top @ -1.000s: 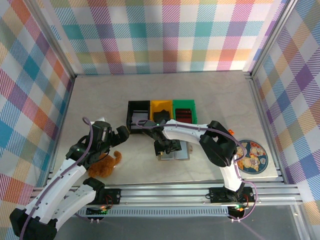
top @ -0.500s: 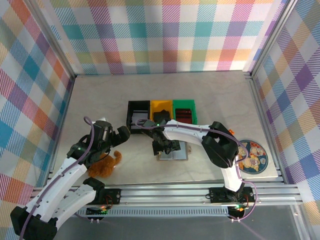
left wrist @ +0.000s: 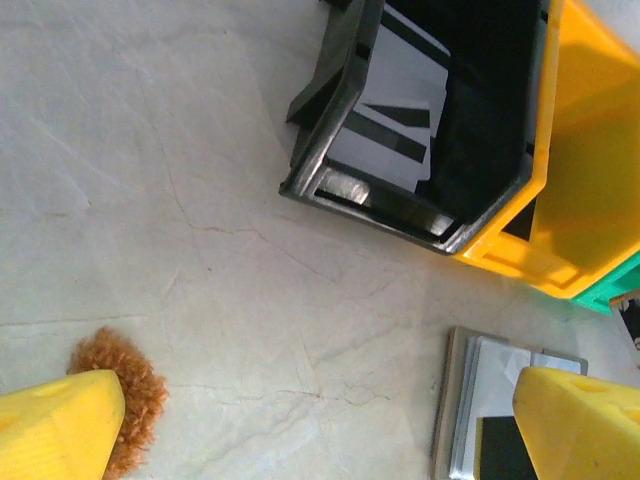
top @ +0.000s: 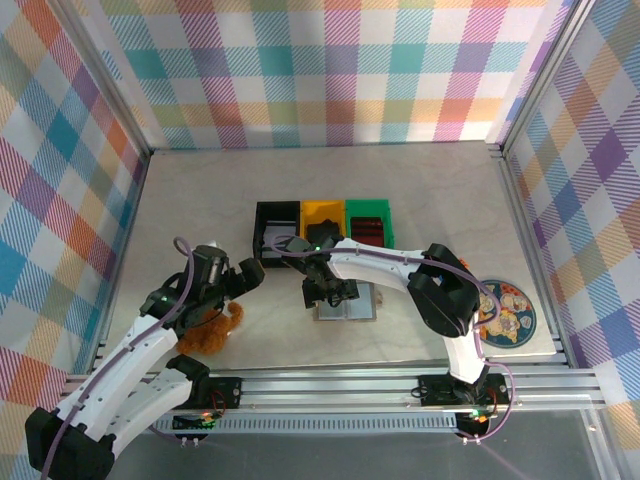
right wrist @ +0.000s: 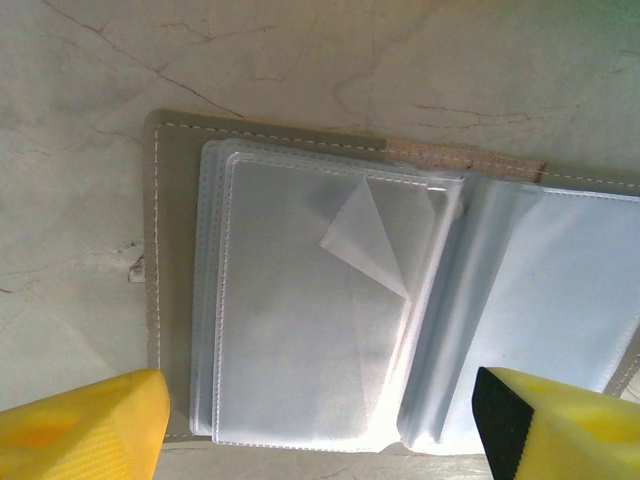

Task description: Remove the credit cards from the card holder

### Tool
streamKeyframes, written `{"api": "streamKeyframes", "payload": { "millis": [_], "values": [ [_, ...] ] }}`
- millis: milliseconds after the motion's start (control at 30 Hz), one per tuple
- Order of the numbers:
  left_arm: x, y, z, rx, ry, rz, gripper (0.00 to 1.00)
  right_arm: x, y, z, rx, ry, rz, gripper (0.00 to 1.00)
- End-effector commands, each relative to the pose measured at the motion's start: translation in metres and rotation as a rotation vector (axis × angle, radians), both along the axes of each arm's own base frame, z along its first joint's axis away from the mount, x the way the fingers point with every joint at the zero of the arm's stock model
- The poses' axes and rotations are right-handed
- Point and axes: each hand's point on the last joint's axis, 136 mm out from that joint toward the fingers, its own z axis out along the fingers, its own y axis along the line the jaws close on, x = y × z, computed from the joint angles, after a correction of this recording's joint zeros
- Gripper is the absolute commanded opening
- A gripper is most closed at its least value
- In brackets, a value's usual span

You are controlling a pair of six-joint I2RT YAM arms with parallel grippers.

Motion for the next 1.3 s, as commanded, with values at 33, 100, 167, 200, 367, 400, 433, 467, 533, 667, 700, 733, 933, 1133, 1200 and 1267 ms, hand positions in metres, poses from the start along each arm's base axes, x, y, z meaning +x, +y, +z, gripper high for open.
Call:
{"api": "streamKeyframes", "payload": {
  "millis": [33,100,167,200,367,400,433,467,533,667,700,733,933,1133,1200,1267],
  "values": [
    [-0.002,-0.013,-0.006,-0.066,0.013,-0.037,1.0,-0.001,0.002,-0.009,-0.019,0.018,0.017,0.8],
    [-0.005,-0.015,-0.012,-0.08,0.027,-0.041,1.0,-0.001,0.0,-0.008,-0.022,0.009,0.014,0.79],
    [-0.006,-0.016,-0.017,-0.084,0.038,-0.042,1.0,0.0,-0.001,-0.007,-0.015,0.002,0.011,0.77],
    [-0.007,-0.016,-0.018,-0.087,0.043,-0.042,1.0,0.0,-0.001,-0.008,-0.009,0.002,0.007,0.76],
    [-0.008,-0.02,-0.022,-0.108,0.051,-0.048,1.0,-0.001,-0.002,-0.015,-0.031,0.02,0.009,0.76],
    [-0.008,-0.02,-0.023,-0.108,0.052,-0.047,1.0,0.0,-0.002,-0.016,-0.031,0.021,0.009,0.76],
    [-0.008,-0.02,-0.022,-0.108,0.052,-0.049,1.0,-0.001,-0.002,-0.017,-0.03,0.024,0.011,0.76],
    [-0.008,-0.02,-0.023,-0.106,0.054,-0.048,1.0,-0.002,-0.002,-0.017,-0.031,0.026,0.013,0.75],
    [-0.008,-0.021,-0.024,-0.106,0.056,-0.05,1.0,-0.001,-0.001,-0.018,-0.031,0.026,0.012,0.75],
    [-0.007,-0.022,-0.027,-0.105,0.068,-0.055,1.0,-0.001,-0.006,-0.025,-0.057,0.035,0.012,0.75],
    [-0.008,-0.023,-0.028,-0.103,0.072,-0.057,1.0,-0.002,-0.006,-0.026,-0.058,0.038,0.012,0.74],
    [-0.008,-0.023,-0.029,-0.102,0.074,-0.056,1.0,-0.001,-0.007,-0.027,-0.059,0.039,0.009,0.72],
    [-0.007,-0.023,-0.029,-0.098,0.075,-0.056,1.0,0.0,-0.009,-0.028,-0.065,0.036,0.004,0.69],
    [-0.007,-0.024,-0.029,-0.098,0.078,-0.06,1.0,0.001,-0.013,-0.032,-0.076,0.048,-0.003,0.58],
    [-0.007,-0.024,-0.029,-0.096,0.078,-0.062,1.0,0.001,-0.013,-0.03,-0.071,0.044,-0.002,0.57],
    [-0.007,-0.024,-0.029,-0.096,0.08,-0.064,1.0,0.002,-0.014,-0.028,-0.07,0.041,-0.005,0.57]
  ]
}}
